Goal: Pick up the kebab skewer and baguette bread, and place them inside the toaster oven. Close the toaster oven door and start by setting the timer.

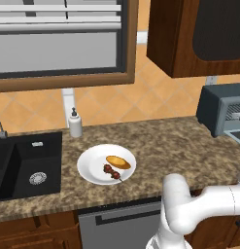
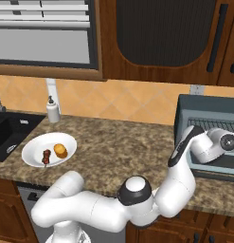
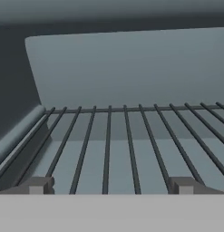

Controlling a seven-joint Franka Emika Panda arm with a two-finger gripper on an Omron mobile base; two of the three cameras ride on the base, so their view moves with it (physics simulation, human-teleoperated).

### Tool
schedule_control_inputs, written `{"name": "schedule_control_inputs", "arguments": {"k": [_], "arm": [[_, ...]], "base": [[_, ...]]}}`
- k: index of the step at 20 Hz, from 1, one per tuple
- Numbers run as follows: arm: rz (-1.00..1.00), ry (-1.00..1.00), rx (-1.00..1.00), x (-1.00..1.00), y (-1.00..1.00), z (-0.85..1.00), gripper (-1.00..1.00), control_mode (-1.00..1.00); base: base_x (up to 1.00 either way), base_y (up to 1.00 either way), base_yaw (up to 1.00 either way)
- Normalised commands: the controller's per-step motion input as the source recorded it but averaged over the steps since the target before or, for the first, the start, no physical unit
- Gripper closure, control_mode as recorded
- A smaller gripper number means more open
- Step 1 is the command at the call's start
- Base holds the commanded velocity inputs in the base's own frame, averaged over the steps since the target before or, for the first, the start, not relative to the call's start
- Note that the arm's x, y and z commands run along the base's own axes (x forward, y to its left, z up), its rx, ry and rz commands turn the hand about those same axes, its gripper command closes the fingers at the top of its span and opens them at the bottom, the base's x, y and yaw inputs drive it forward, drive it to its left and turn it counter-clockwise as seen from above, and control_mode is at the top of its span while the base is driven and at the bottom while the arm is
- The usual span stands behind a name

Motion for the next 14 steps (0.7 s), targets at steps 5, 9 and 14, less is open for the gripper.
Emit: {"name": "schedule_control_inputs", "arguments": {"k": [5,9,14], "arm": [[0.00,0.04,0.00,0.00,0.00,-0.17,-1.00,-1.00],[0.00,0.05,0.00,-0.03,0.00,-0.36,-1.00,-1.00],[0.00,0.00,0.00,-0.37,0.00,-0.67,-1.00,-1.00]], "base": [[0.00,0.00,0.00],[0.00,0.00,0.00],[0.00,0.00,0.00]]}}
